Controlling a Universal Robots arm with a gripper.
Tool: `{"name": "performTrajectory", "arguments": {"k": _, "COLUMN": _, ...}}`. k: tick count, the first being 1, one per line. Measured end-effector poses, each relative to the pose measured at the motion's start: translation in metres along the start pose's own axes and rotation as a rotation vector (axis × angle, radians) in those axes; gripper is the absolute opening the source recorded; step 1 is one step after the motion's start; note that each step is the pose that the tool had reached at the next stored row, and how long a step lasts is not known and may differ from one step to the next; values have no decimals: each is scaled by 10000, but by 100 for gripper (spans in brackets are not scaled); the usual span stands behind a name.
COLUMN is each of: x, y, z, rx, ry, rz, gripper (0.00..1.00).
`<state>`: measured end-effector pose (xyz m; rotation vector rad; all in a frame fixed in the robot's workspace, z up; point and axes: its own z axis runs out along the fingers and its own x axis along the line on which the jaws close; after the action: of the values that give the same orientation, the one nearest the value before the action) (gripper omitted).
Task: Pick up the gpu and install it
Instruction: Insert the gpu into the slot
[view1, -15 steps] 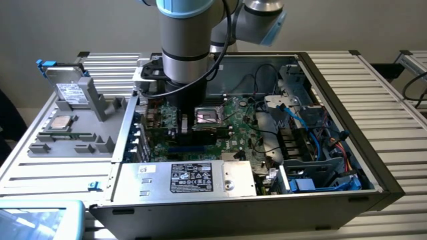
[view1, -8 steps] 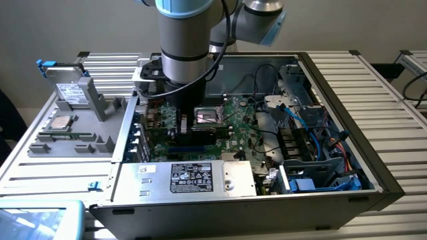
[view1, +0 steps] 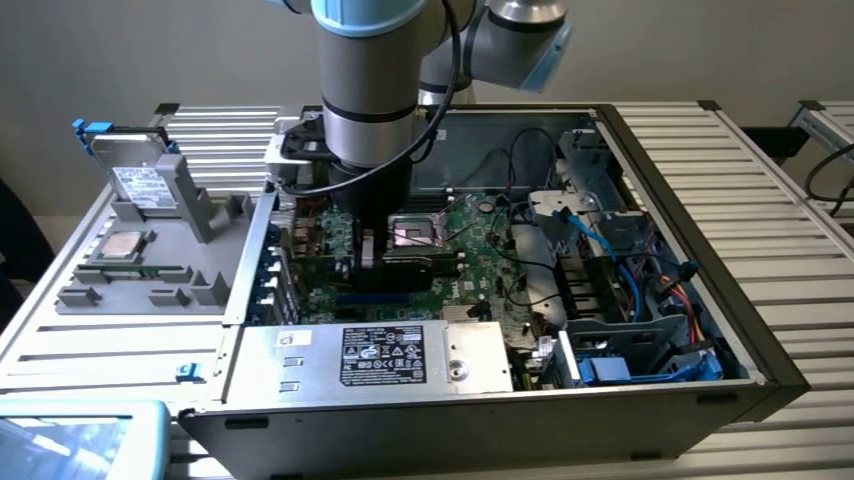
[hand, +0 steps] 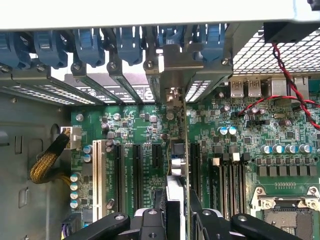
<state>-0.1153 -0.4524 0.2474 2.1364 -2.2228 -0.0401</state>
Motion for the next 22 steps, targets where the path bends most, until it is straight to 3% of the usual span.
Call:
{"name": "performTrajectory", "arguments": {"k": 3, "x": -3, "y": 1, "z": 3, "rx": 3, "ry": 32, "rz": 2, "gripper": 28}}
{"name": "performTrajectory", "arguments": {"k": 12, "x": -4, "y": 3, "z": 3, "rx": 34, "ry": 38, "rz": -18, "gripper": 28}}
{"name": "performTrajectory", "arguments": {"k": 14, "x": -4, "y": 3, "z": 3, "rx": 117, "ry": 33, "rz": -16, "gripper": 28}}
{"name": "performTrajectory", "arguments": {"k": 16, "x": -4, "y": 8, "z": 4, "rx": 253, "ry": 28, "rz": -14, "gripper": 28}}
{"name": "performTrajectory", "arguments": {"k": 22, "x": -3, "y": 28, "z": 8, "rx": 256, "ry": 28, "rz": -15, "gripper": 28}}
